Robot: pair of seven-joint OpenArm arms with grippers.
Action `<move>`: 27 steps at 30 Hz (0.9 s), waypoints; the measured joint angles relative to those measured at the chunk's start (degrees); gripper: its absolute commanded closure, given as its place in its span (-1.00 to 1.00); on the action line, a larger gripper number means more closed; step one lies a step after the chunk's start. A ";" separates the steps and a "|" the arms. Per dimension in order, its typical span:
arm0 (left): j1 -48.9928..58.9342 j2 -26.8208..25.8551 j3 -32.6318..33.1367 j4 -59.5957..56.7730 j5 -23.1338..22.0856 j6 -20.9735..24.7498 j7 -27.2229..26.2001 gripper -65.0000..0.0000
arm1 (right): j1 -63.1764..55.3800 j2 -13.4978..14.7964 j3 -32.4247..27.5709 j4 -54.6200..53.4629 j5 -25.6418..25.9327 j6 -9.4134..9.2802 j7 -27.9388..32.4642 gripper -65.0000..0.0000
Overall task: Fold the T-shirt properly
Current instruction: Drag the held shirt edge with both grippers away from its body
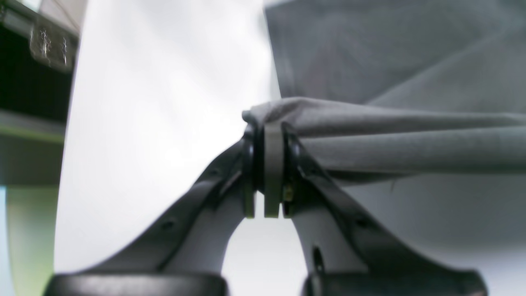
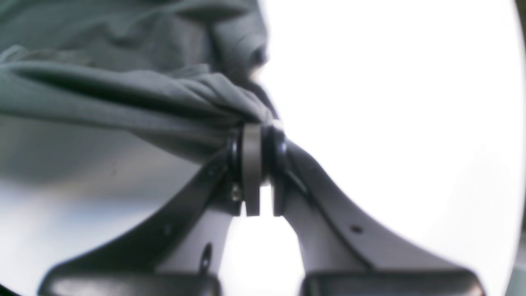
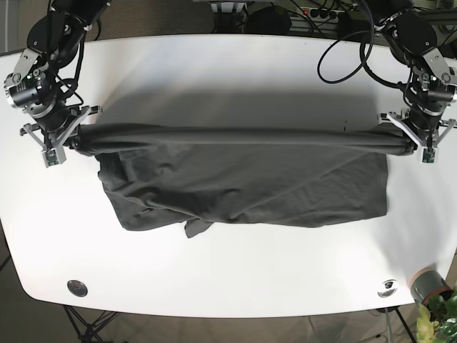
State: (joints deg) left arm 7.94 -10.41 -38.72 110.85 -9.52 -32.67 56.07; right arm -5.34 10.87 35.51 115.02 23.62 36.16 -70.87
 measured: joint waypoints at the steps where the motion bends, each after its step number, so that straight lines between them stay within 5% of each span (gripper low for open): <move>1: 1.55 0.02 -0.44 0.02 -0.02 -0.44 -0.04 1.00 | -1.16 -0.15 0.00 0.00 0.11 0.04 0.22 0.93; 7: 8.41 0.20 -5.33 0.55 -0.61 -3.87 0.02 1.00 | -8.98 -0.68 4.13 0.07 1.31 0.92 0.17 0.93; 11: 11.47 0.20 -8.39 0.55 -0.70 -7.56 -0.61 1.00 | -13.49 -0.72 6.62 0.09 6.54 0.70 0.13 0.93; 27: 19.12 0.22 -9.99 0.61 -0.96 -7.76 -1.09 1.00 | -19.78 -1.20 6.91 0.17 9.84 0.33 0.52 0.93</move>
State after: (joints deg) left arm 27.07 -10.20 -48.71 111.46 -10.48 -40.42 54.98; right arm -25.12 9.67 42.41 115.20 33.45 36.49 -70.35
